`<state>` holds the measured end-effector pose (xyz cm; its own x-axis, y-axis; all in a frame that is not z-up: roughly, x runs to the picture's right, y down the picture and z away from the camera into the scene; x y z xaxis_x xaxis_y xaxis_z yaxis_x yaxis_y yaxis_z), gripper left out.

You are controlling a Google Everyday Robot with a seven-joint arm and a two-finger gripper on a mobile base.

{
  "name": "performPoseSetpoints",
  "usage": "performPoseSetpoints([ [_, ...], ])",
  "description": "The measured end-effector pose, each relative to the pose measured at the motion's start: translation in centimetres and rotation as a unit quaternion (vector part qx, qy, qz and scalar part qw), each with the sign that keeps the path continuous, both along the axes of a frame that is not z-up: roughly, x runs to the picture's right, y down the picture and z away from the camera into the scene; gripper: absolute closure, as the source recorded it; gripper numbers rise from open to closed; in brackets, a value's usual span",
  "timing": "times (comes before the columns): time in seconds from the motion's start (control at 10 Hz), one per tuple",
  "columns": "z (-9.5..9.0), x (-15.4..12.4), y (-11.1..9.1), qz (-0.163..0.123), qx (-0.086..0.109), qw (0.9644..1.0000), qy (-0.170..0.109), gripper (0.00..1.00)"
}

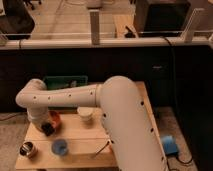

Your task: Wipe red bowl with eraser

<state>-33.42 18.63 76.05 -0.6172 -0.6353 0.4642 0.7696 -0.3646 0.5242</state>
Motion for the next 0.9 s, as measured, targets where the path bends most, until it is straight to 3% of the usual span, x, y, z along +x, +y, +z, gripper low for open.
performPoseSetpoints([
  [0.2,0.4,2.0,-0.9,0.019,0.017,0.9995,0.016,1.0],
  [0.6,1.8,2.9,-3.3,0.041,0.037,0.9981,0.028,1.0],
  [0.9,3.2,1.2,-4.7,0.038,0.038,0.9984,0.02,1.0],
])
